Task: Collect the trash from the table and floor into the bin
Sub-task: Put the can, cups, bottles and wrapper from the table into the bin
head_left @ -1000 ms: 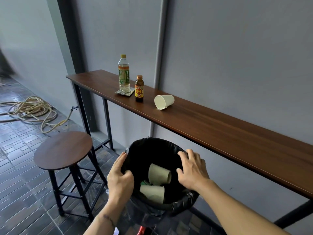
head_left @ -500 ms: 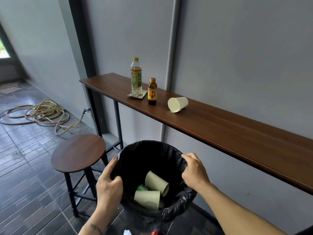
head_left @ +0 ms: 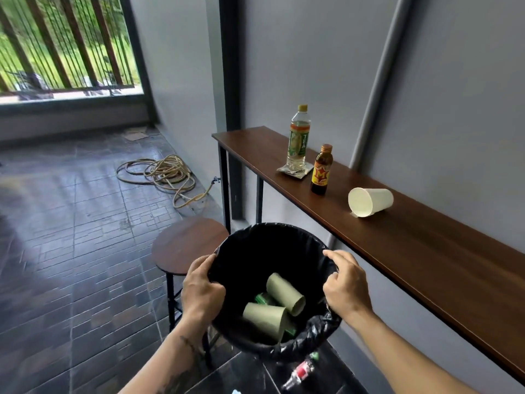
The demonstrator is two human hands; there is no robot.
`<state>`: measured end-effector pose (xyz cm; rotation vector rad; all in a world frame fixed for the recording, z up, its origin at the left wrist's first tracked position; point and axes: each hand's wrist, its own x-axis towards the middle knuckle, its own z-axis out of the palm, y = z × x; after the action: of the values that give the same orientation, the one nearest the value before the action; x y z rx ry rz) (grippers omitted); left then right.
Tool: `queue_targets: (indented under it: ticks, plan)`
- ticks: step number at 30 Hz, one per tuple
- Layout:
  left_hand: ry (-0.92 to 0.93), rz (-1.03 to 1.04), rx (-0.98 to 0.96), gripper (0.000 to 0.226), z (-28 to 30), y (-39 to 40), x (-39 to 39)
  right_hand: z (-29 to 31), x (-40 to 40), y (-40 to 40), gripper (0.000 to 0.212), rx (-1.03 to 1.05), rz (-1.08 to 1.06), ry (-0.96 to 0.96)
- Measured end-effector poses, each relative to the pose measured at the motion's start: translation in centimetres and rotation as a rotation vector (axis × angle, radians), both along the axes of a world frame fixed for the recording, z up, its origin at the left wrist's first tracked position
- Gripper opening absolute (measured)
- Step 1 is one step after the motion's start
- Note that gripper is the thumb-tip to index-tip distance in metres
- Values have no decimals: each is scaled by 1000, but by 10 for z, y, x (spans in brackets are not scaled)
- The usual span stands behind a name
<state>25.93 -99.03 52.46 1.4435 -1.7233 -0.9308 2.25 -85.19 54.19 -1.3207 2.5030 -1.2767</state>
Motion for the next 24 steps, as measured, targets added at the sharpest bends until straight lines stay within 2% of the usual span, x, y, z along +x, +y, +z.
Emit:
queue_targets:
  ticks: [6,12,24]
  plan:
    - [150,98,38,63,-1,-22,2,-3,-1,-24,56,-6,5,-48]
    - [168,94,-40,60,14,-67,4,-4,10,-64,55,-12,-45,-73]
    - [132,65,-100,58,41,-210,38,11,58,-212,58,86,-118,-219]
